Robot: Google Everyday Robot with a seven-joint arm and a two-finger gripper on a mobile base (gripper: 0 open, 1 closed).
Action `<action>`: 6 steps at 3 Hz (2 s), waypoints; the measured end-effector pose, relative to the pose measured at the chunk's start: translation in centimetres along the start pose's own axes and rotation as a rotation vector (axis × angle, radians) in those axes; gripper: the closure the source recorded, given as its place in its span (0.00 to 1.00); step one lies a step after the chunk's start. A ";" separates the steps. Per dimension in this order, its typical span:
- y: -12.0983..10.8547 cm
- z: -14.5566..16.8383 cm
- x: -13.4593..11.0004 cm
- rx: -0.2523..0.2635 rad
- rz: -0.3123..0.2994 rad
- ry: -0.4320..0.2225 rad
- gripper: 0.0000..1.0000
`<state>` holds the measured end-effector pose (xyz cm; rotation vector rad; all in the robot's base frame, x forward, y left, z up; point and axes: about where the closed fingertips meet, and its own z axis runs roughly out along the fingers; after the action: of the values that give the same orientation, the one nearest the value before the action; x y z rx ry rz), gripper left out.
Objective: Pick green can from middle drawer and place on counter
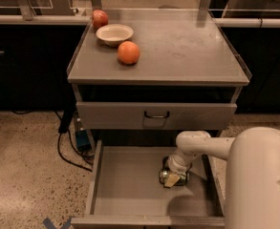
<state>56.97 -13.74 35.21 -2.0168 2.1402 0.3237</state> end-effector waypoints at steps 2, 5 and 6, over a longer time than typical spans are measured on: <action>2.2 -5.9 -0.1 0.093 -0.022 -0.042 1.00; 3.7 -22.0 -2.7 0.337 -0.069 0.081 1.00; 3.7 -22.0 -2.7 0.337 -0.069 0.081 1.00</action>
Offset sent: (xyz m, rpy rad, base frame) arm -0.0390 -0.0294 0.1120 0.0330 -0.1841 -0.0180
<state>53.80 -17.16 57.16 -1.9293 2.0022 -0.1244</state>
